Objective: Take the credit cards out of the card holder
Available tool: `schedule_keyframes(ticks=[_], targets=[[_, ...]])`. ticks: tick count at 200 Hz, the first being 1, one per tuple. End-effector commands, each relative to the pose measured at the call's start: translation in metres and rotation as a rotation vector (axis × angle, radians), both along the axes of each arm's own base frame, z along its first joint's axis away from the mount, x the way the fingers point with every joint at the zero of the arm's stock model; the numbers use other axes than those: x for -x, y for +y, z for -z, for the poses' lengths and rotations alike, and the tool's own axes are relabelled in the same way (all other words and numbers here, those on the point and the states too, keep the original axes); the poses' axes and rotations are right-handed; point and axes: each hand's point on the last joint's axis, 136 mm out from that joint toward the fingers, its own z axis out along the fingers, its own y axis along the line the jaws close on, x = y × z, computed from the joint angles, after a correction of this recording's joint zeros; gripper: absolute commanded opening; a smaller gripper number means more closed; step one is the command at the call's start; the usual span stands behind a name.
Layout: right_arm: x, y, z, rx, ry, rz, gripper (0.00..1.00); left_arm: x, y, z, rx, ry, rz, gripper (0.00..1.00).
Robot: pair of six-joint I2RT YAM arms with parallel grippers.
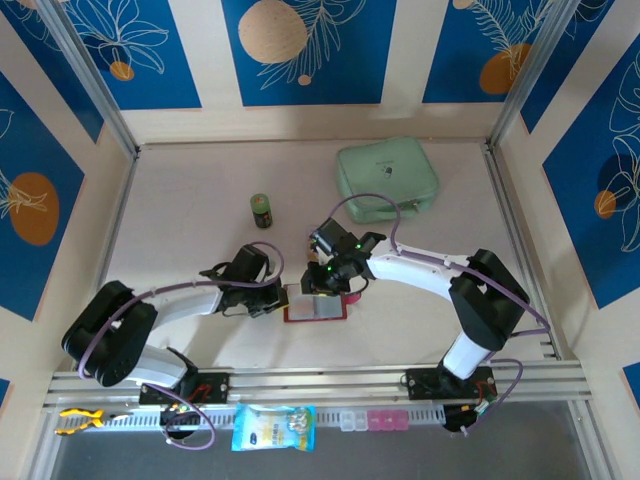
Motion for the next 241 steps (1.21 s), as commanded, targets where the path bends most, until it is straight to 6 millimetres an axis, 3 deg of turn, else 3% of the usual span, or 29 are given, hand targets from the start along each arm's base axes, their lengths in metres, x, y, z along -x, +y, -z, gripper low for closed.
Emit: schedule_keyframes(ticks=[1, 74, 135, 241], targets=[[0.003, 0.007, 0.002, -0.048, 0.059, 0.033, 0.31, 0.003, 0.002, 0.001, -0.012, -0.003, 0.003, 0.04], [-0.002, 0.008, 0.019, -0.047, 0.1, 0.051, 0.38, 0.003, 0.004, 0.008, -0.035, 0.008, 0.004, 0.03], [-0.003, 0.011, 0.032, -0.047, 0.145, 0.05, 0.3, 0.005, 0.007, 0.01, -0.055, 0.016, 0.005, 0.03], [0.003, 0.011, 0.051, -0.026, 0.183, 0.02, 0.29, 0.006, 0.011, 0.012, -0.084, 0.021, 0.008, 0.03]])
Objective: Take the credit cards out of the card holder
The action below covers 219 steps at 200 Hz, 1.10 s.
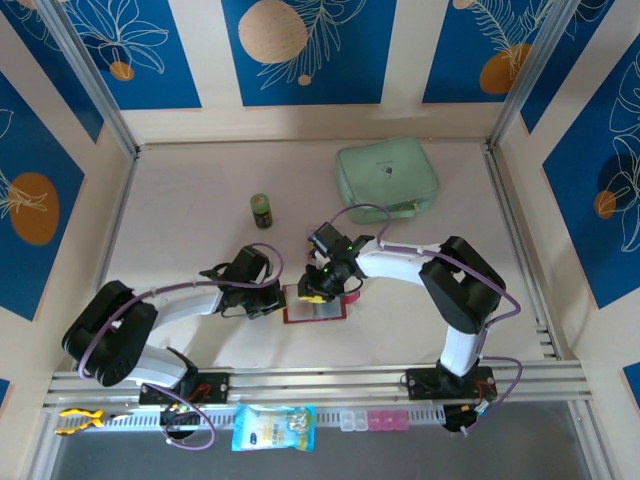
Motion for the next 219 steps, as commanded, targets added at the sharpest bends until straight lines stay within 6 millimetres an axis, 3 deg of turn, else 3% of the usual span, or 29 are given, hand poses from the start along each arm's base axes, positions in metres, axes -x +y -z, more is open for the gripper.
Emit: schedule_keyframes(ticks=[1, 65, 116, 219], targets=[[0.006, 0.001, 0.007, -0.005, 0.036, -0.022, 0.29, 0.003, 0.004, 0.006, -0.04, 0.014, 0.015, 0.03], [0.007, 0.0, 0.014, 0.006, 0.041, -0.033, 0.26, 0.006, 0.006, 0.012, -0.065, 0.042, 0.018, 0.02], [0.005, -0.022, 0.016, 0.128, -0.022, -0.031, 0.26, 0.008, 0.011, 0.015, -0.093, 0.055, 0.017, 0.02], [0.009, -0.028, 0.012, 0.09, -0.034, -0.047, 0.24, 0.009, 0.012, 0.015, -0.102, 0.06, 0.017, 0.02]])
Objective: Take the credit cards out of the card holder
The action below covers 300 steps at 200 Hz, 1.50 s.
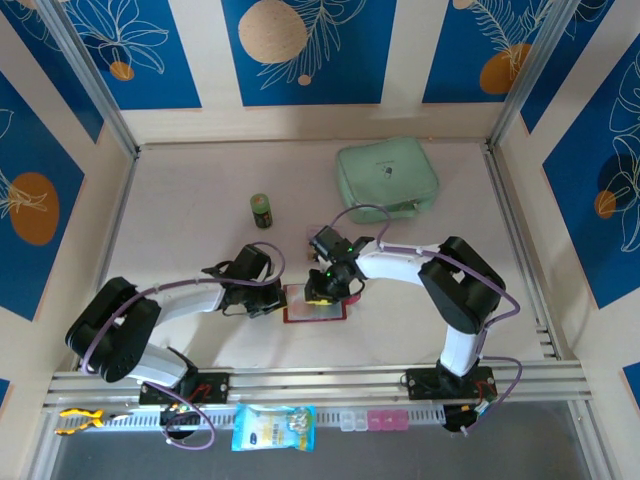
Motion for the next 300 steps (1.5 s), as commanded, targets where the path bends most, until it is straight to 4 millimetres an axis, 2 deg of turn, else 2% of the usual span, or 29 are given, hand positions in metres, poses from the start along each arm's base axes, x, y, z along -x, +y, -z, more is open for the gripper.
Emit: schedule_keyframes(ticks=[1, 59, 131, 161, 193, 300], targets=[[0.007, -0.009, -0.002, -0.002, 0.008, -0.014, 0.24, 0.011, 0.013, 0.013, -0.084, 0.049, 0.003, 0.02], [0.008, -0.009, -0.002, -0.073, 0.011, -0.027, 0.2, 0.005, 0.009, 0.003, -0.072, 0.026, 0.003, 0.02], [0.011, -0.01, 0.005, -0.161, 0.036, -0.017, 0.16, -0.012, -0.008, -0.044, 0.042, -0.08, -0.015, 0.07], [0.011, -0.013, 0.008, -0.173, 0.045, -0.008, 0.16, -0.016, -0.02, -0.054, 0.106, -0.094, -0.009, 0.16], [0.011, -0.016, 0.009, -0.187, 0.051, -0.001, 0.16, -0.016, -0.036, -0.05, 0.156, -0.078, 0.011, 0.25], [0.014, -0.019, 0.007, -0.182, 0.053, 0.003, 0.16, -0.01, -0.051, -0.026, 0.131, -0.016, 0.045, 0.24]])
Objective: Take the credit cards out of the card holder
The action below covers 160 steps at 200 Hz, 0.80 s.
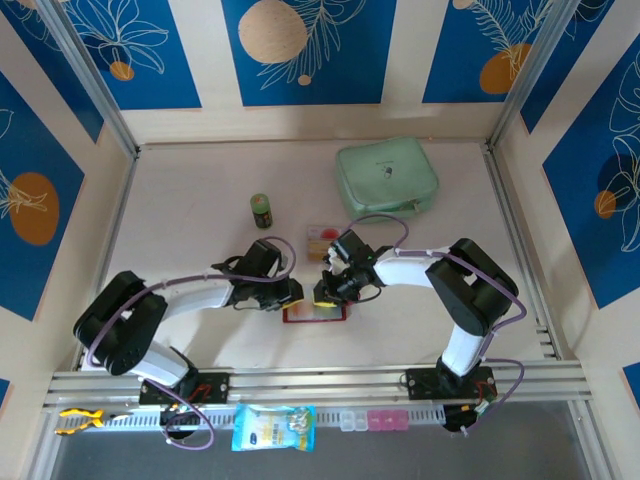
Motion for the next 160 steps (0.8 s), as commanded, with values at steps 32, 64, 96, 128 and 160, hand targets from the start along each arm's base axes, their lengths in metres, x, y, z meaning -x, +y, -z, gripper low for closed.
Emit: schedule_keyframes(ticks=[32, 64, 96, 128, 160], targets=[[0.011, -0.01, 0.004, 0.026, 0.031, 0.003, 0.16, -0.002, -0.011, -0.007, 0.033, -0.006, 0.004, 0.23], [0.009, -0.007, -0.003, 0.007, 0.013, 0.004, 0.18, -0.004, -0.015, -0.015, 0.058, -0.018, 0.004, 0.21], [0.001, -0.007, -0.025, -0.007, -0.042, 0.025, 0.25, -0.008, -0.018, -0.029, 0.065, -0.04, 0.016, 0.21], [-0.007, -0.02, -0.045, 0.03, -0.092, 0.07, 0.29, -0.008, -0.025, -0.037, 0.075, -0.045, 0.031, 0.2], [-0.011, -0.035, -0.058, 0.025, -0.119, 0.108, 0.29, -0.009, -0.035, -0.044, 0.082, -0.053, 0.057, 0.19]])
